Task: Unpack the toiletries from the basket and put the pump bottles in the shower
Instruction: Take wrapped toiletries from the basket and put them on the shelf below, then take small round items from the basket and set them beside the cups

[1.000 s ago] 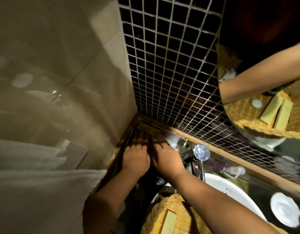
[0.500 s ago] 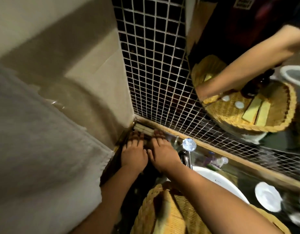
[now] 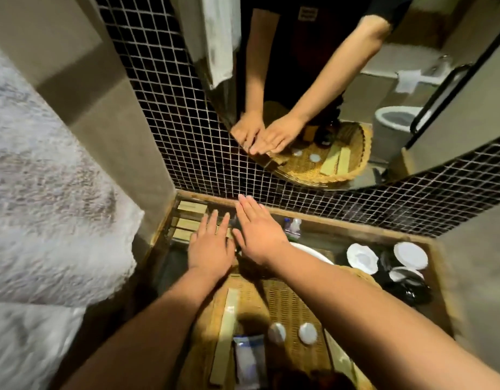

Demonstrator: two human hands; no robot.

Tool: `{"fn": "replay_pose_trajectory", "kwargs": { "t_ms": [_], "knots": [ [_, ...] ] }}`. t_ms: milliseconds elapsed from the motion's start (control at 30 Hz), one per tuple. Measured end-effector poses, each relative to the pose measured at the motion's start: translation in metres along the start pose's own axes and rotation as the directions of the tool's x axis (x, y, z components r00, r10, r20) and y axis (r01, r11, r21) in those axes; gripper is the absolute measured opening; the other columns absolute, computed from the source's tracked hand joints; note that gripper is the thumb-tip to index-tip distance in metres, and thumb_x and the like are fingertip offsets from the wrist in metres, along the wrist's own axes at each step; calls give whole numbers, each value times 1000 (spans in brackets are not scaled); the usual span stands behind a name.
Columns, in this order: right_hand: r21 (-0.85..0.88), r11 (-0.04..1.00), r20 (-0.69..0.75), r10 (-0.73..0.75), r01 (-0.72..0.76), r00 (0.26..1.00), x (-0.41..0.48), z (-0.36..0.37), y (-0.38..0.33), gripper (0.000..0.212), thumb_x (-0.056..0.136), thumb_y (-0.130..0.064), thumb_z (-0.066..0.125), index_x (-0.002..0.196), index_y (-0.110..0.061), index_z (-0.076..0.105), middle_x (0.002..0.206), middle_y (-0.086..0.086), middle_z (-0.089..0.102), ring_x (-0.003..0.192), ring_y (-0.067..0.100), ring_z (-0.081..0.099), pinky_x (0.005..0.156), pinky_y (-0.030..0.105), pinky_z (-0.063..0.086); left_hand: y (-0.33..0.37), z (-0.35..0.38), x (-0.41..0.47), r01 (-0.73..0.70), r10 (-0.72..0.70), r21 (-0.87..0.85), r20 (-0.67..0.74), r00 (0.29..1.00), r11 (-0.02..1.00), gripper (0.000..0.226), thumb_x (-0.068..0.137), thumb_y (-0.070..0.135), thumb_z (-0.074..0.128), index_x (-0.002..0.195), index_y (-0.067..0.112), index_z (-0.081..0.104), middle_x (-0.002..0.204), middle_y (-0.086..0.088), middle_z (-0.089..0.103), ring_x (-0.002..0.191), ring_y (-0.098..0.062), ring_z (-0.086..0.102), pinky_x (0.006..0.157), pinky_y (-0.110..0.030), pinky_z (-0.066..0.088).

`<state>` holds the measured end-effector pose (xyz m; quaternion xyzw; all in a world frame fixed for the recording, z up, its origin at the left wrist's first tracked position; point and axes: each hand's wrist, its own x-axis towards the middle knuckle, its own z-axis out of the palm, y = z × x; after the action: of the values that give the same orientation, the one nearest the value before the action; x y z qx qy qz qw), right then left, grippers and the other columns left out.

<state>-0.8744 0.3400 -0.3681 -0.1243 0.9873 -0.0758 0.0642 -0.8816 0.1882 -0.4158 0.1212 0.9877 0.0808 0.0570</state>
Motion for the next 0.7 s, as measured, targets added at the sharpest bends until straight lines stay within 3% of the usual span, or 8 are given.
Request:
{"fn": "replay_pose_trajectory", "kwargs": {
  "t_ms": [267, 467, 700],
  "knots": [
    [16, 994, 40, 103, -104, 994, -83, 28, 40, 67, 106, -42, 24, 159, -9, 1, 166, 8, -7, 152, 21, -9, 124, 37, -3, 35, 14, -58, -198, 197, 35, 24, 980, 980, 60, 102, 47, 29, 157, 29, 17, 165, 2, 15, 151, -20, 6, 118, -42, 19],
    [34, 987, 156, 151, -158, 976, -146, 76, 66, 68, 105, -44, 27, 159, -12, 0, 167, 4, -8, 153, 19, -9, 124, 36, 1, 44, 45, -93, -297, 284, 54, 180, 942, 953, 65, 98, 53, 28, 157, 31, 15, 165, 3, 17, 150, -22, 11, 116, -44, 22],
    [36, 998, 398, 24, -42, 917, -185, 110, 77, 75, 100, -46, 46, 159, -15, 11, 166, 7, 12, 153, 24, 9, 122, 34, 16, 56, 70, -114, -400, 351, 79, 347, 870, 913, 71, 90, 68, 26, 155, 40, 15, 164, 2, 19, 149, -29, 15, 116, -49, 13]
  ]
}}
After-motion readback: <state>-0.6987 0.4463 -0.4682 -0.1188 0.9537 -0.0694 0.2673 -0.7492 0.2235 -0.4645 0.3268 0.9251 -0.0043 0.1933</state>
